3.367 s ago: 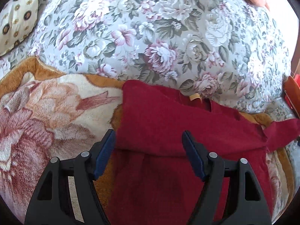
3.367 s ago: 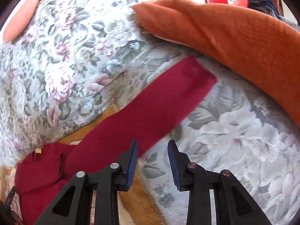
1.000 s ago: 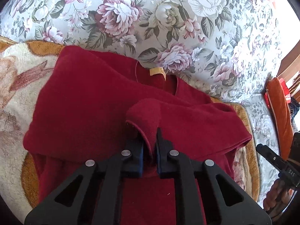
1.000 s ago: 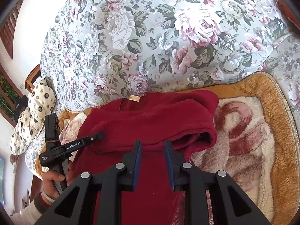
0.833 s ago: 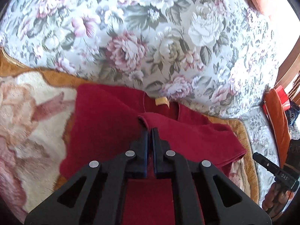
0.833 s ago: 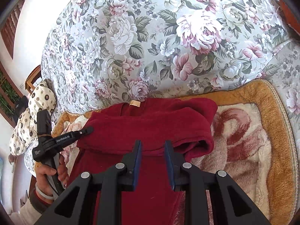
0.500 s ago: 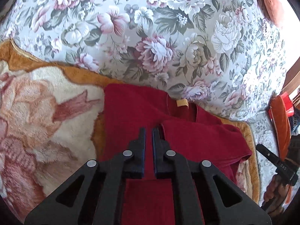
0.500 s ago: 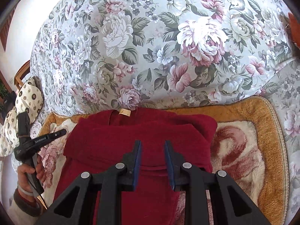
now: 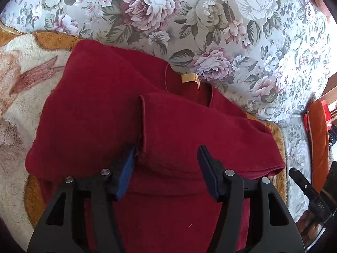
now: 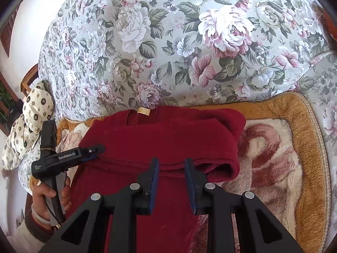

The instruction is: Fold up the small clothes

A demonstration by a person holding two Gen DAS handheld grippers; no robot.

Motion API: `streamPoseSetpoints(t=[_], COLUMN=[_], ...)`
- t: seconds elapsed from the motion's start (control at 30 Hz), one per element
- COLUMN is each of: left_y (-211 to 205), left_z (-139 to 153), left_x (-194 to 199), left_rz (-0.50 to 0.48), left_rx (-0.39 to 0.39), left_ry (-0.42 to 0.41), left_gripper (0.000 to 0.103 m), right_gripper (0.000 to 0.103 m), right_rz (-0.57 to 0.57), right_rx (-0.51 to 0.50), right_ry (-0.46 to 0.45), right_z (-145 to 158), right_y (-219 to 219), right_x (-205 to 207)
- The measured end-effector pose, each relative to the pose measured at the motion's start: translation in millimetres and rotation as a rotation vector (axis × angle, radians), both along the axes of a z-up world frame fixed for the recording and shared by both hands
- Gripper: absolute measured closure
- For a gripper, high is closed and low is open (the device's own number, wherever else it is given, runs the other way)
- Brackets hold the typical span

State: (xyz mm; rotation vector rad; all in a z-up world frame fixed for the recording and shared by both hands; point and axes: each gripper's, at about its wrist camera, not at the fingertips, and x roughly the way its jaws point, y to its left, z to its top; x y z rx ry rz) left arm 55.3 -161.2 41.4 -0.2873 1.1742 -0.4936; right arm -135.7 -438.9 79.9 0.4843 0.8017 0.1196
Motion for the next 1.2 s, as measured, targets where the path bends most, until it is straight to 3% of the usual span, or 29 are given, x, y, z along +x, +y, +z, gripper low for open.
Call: streamPoseSetpoints(t=[0.03,0.07,0.1,0.13,0.2,0.3,0.47,0.57,0.7,0.8,0.83,1.0,1.13,1.17,1.2], left_y=[-3,-5,-8,-10,-4,15,69,95,99,101,102,112,112,110,107], left_z=[1,2,3,5,18,48,75,61,18,9,11,33,51,53,55], left_x=[0,1,2,4,5,6,13,20,20,16,14,11,2,0,-1], left_rz=[0.001,0.000,-0.008,-0.016,-0.031,-0.028,0.040,0.086,0.096,0.103,0.099,0.120,0.158,0.158,0.152], left_rx=[-0.008,-0.028,-0.034,-0.037,-0.092,-0.106,-0.067,-0.004,0.039,0.041,0.033,0.030,0.025,0.020,0.011], left_ry=[-0.013,-0.020,-0.020,-0.023,-0.060,-0.145,-0.214,-0.192,-0.103,-0.094,-0.100,-0.135,-0.190,-0.198,-0.206], left_gripper=[0.044,0.064,0.096,0.097,0.097,0.097,0.097,0.097,0.097,0.097,0.097,0.096,0.095,0.085,0.069], right_gripper=[0.080,0.080,0.080,0.080,0.080,0.080,0.080,0.080,0.080,0.080,0.080,0.080,0.080,0.080,0.080], right_rz=[-0.011,-0.021,-0.035,-0.048,-0.069,-0.073,-0.037,-0.003,0.099,0.164,0.172,0.124,0.055,0.059,0.062], right_rx=[0.005,0.008,0.011,0.011,0.004,-0.006,-0.053,-0.047,-0.009,-0.135,-0.150,-0.056,-0.108,-0.111,-0.124], right_ry=[-0.003,-0.005,-0.008,-0.010,-0.007,-0.021,-0.034,-0.028,0.060,0.195,0.182,0.095,0.079,0.083,0.093], right_z=[0,1,1,2,3,10,22,19,-17,-53,-54,-21,-7,-9,-12], right_y=[-4,-6,-10,-14,-19,-20,-6,6,39,66,68,38,26,27,29], right_x=[-2,-3,-5,-7,-8,-5,15,32,60,64,60,52,67,73,80])
